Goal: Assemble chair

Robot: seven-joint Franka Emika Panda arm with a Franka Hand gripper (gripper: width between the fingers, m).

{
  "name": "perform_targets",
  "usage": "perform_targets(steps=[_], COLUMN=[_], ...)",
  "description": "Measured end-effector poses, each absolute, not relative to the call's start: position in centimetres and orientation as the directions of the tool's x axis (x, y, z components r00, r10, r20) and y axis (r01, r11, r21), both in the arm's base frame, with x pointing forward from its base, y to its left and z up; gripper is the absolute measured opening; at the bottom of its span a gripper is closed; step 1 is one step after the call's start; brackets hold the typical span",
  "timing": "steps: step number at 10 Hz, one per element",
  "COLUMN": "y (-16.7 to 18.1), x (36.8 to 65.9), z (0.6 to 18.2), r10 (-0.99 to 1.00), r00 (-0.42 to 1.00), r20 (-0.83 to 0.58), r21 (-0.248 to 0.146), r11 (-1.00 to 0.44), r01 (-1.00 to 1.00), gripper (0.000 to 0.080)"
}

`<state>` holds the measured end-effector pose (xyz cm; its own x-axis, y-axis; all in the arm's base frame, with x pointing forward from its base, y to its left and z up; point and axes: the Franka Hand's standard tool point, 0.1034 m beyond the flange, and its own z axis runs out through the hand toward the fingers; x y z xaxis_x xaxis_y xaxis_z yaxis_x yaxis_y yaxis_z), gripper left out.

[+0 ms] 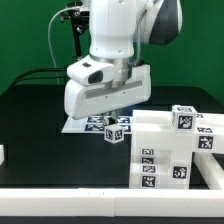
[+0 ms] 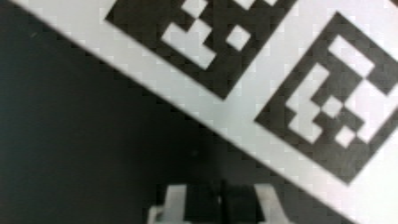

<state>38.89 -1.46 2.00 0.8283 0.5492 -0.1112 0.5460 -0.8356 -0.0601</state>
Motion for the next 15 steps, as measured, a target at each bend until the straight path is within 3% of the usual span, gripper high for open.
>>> perform_targets(steps=[1, 2, 3, 5, 6, 7, 11, 15], y=[-1.7, -1.7, -1.7, -1.5, -1.3, -1.3, -1.8, -1.1], x=[39.6, 40.1, 40.5, 41.1, 41.1, 41.0, 40.8, 41.4], z=[2.9, 3.5, 3.7, 3.6, 3.4, 3.0, 1.6, 1.6], r10=[0.555, 0.554, 0.556, 0.553, 0.538, 0.527, 0.522, 0.519], r00=[0.827, 0.829, 0.829, 0.831, 0.84, 0.847, 0.848, 0.851], r20=[-0.088, -0.071, -0.063, -0.061, -0.067, -0.074, -0.089, -0.082], r21=[-0.055, -0.05, -0.046, -0.042, -0.043, -0.043, -0.03, -0.028], r11=[-0.832, -0.832, -0.831, -0.833, -0.843, -0.85, -0.853, -0.855], r01=[0.552, 0.552, 0.554, 0.551, 0.537, 0.525, 0.521, 0.518], gripper=[0.0094, 0.0264, 0.0264, 0.0544, 0.0544, 0.0631, 0.0649, 0.0649])
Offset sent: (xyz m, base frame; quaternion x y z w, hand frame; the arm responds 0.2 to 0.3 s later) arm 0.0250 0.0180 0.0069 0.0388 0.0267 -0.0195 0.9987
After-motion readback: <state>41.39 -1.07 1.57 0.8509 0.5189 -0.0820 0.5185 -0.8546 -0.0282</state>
